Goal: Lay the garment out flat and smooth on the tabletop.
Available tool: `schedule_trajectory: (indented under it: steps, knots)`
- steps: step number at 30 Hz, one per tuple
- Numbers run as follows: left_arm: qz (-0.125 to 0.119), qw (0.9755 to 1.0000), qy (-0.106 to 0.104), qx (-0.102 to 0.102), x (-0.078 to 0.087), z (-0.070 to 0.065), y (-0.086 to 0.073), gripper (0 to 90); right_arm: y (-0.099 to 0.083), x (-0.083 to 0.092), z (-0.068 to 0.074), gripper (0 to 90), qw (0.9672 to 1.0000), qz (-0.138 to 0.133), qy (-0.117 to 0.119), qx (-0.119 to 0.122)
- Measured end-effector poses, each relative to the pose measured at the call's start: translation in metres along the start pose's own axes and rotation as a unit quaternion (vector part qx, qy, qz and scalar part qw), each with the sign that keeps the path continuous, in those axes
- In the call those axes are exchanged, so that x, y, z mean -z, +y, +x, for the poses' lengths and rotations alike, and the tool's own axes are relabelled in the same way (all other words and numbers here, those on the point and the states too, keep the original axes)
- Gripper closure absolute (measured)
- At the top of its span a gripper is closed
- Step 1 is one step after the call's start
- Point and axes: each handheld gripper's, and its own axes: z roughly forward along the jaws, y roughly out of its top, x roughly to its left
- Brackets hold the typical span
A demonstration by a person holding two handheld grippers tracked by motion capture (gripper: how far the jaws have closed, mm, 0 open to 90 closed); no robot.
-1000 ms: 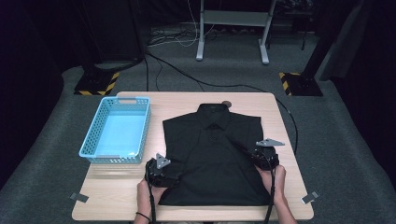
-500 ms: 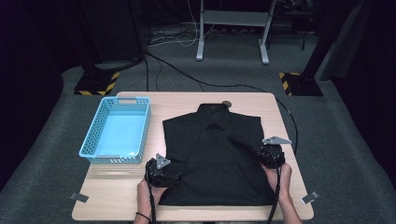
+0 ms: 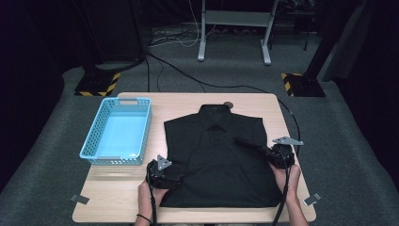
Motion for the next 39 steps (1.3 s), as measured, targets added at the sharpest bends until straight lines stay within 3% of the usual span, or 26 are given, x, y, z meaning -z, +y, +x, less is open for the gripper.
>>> schedule_trajectory:
  steps: [20, 25, 39]
  knots:
    - [0.000, 1.0000, 0.001, 0.001, 0.000, 0.000, 0.000, 9.1, -0.006, 0.009, -0.032, 87.5, 0.9983, -0.010, -0.031, -0.048]
    - [0.000, 1.0000, 0.001, 0.001, 0.000, 0.000, 0.000, 9.1, -0.009, 0.011, -0.044, 87.5, 0.9965, -0.014, -0.042, -0.071]
    - [-0.001, 1.0000, 0.002, 0.002, 0.000, 0.000, 0.000, 9.5, -0.018, 0.014, -0.064, 87.5, 0.9921, -0.014, -0.063, -0.107]
